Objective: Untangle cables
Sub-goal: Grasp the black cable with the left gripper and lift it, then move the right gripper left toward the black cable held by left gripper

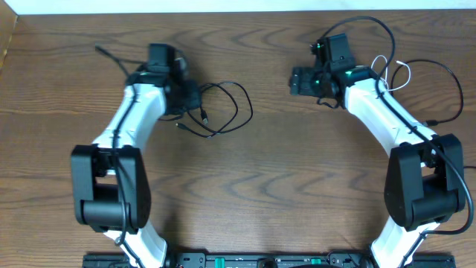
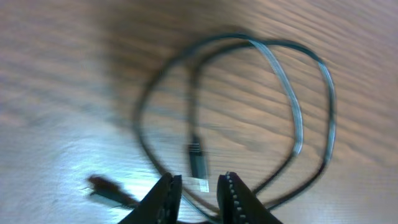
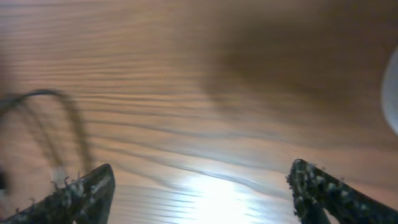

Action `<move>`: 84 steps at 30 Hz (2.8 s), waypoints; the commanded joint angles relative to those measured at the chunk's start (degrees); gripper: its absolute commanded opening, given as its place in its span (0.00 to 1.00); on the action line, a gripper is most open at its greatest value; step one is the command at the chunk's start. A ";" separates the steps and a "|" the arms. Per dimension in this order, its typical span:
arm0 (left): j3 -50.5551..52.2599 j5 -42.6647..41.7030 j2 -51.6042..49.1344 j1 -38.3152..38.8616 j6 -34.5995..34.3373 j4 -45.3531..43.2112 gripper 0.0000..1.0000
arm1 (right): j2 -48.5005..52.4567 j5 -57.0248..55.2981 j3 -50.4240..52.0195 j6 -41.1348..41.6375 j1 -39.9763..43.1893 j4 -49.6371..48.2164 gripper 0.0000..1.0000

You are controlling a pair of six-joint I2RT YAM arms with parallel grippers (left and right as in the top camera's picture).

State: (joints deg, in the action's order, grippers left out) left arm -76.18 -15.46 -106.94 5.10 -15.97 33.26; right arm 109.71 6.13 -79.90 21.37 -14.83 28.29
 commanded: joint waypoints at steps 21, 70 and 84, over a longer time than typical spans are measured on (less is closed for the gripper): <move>8.22 11.45 -0.76 18.36 23.43 -1.44 0.80 | 0.13 -11.13 0.46 -0.83 3.13 5.35 0.99; 7.39 -3.63 19.69 18.34 26.47 -3.32 0.07 | 0.13 49.83 0.46 14.73 2.27 -6.97 0.81; 7.61 -8.57 19.69 18.40 26.45 -1.36 0.07 | 0.13 41.92 0.46 21.49 -6.82 -14.67 0.59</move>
State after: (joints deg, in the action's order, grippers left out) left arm -68.16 -22.55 -86.96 23.42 9.50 31.38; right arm 109.73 50.98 -79.66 41.65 -20.21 13.67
